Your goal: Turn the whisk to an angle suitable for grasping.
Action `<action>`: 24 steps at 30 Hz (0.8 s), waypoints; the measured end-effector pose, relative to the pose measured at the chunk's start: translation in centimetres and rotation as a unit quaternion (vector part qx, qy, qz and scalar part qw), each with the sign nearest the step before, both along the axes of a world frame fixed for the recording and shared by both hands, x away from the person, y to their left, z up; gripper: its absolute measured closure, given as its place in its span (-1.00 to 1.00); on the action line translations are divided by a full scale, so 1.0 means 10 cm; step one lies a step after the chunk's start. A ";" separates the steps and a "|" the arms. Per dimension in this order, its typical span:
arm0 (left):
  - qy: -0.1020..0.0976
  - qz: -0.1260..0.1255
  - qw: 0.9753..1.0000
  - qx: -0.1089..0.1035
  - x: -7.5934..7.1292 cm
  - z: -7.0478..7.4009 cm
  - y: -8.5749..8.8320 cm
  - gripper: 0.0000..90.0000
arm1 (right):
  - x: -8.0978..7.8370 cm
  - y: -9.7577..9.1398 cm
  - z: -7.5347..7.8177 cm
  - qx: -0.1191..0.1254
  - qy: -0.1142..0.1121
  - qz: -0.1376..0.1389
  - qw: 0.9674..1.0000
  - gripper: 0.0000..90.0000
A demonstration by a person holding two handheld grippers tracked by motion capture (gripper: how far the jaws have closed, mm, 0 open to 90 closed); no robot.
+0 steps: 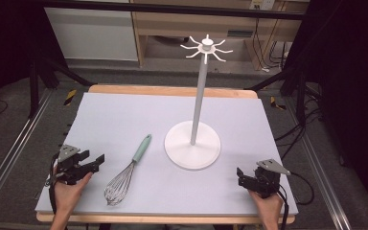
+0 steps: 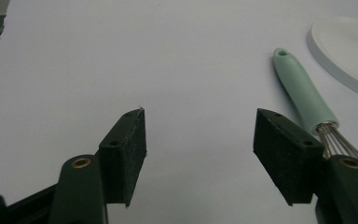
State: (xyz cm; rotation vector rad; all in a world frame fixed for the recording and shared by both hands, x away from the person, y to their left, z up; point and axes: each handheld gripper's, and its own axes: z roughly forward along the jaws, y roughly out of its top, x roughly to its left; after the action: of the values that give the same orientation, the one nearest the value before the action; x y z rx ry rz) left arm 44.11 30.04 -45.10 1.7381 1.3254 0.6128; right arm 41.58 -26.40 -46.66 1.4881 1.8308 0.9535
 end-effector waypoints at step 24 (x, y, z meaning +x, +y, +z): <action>-0.007 -0.060 0.998 0.005 -0.03 0.26 -0.34 -0.25 | -0.02 0.09 0.00 -0.004 0.013 0.015 1.000 -0.78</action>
State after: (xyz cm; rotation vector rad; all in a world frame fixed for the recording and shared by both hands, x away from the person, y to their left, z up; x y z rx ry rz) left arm 43.85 26.65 -42.50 1.8033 1.2014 0.5626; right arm 41.40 -25.46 -46.70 1.4780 1.8782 0.9459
